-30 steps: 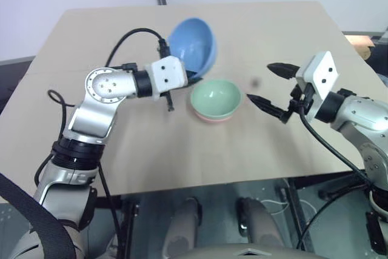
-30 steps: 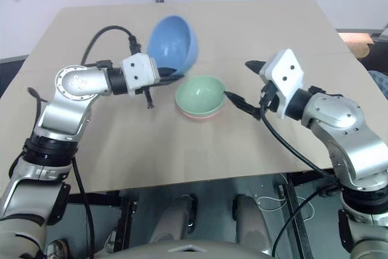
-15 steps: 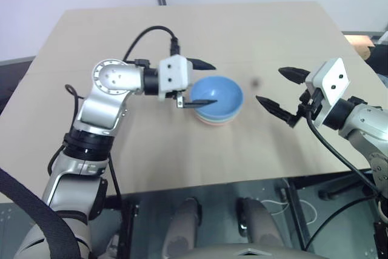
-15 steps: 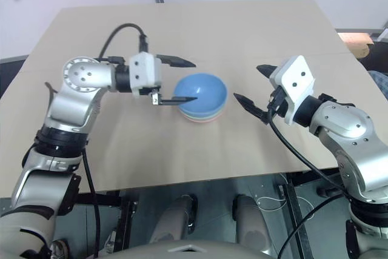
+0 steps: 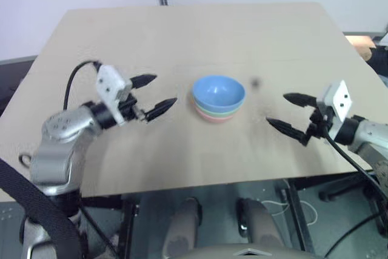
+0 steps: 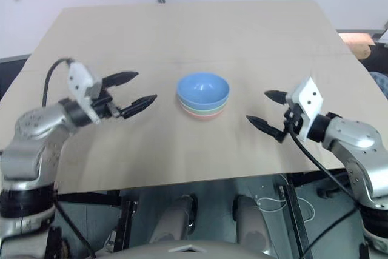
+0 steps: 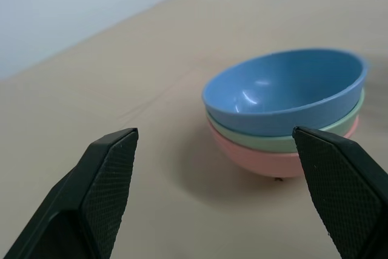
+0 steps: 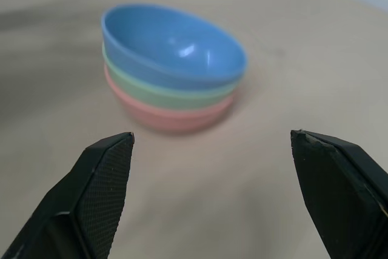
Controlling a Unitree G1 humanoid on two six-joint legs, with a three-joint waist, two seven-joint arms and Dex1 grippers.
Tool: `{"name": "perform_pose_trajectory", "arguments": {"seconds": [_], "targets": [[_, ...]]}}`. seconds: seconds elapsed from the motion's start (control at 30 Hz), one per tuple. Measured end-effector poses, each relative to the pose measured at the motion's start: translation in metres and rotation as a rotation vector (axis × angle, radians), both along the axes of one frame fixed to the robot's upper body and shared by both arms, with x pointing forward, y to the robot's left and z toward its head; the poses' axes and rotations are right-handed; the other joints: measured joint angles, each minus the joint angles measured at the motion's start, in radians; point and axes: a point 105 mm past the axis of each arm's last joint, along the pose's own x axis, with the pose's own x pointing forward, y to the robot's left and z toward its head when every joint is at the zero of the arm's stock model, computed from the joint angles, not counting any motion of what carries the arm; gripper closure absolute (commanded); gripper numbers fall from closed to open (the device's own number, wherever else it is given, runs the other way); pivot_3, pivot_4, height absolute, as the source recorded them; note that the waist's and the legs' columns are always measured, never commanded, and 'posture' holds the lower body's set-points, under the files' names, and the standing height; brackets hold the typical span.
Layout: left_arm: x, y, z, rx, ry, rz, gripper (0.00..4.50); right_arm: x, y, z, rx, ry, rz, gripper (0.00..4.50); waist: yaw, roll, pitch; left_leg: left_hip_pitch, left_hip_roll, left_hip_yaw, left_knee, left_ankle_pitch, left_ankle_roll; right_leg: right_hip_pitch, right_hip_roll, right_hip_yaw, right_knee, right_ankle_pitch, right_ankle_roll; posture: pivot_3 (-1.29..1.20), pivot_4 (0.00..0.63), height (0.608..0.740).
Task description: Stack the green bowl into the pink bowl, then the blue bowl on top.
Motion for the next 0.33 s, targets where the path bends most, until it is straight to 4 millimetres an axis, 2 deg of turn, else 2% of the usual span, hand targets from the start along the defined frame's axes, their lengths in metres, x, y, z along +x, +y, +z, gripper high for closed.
{"name": "perform_pose_trajectory", "arguments": {"seconds": [0.2, 0.33], "targets": [[-0.037, 0.034, -0.025, -0.029, 0.134, 0.07, 0.18, -0.017, -0.035, 0.007, -0.03, 0.034, -0.035, 0.0, 0.001, 0.0, 0.0, 0.001, 0.001, 0.001, 0.001, 0.0, 0.0, 0.001, 0.0, 0.0, 0.0, 0.0, -0.001, 0.0, 0.15, 0.74], [-0.044, 0.039, -0.027, -0.013, 0.154, 0.058, 0.18, -0.02, -0.042, 0.006, -0.025, 0.051, -0.042, 0.0, 0.003, -0.001, -0.001, 0.001, 0.001, 0.0, 0.002, 0.0, 0.0, 0.001, -0.001, -0.001, 0.0, 0.0, -0.001, 0.0, 0.15, 0.74]]}}
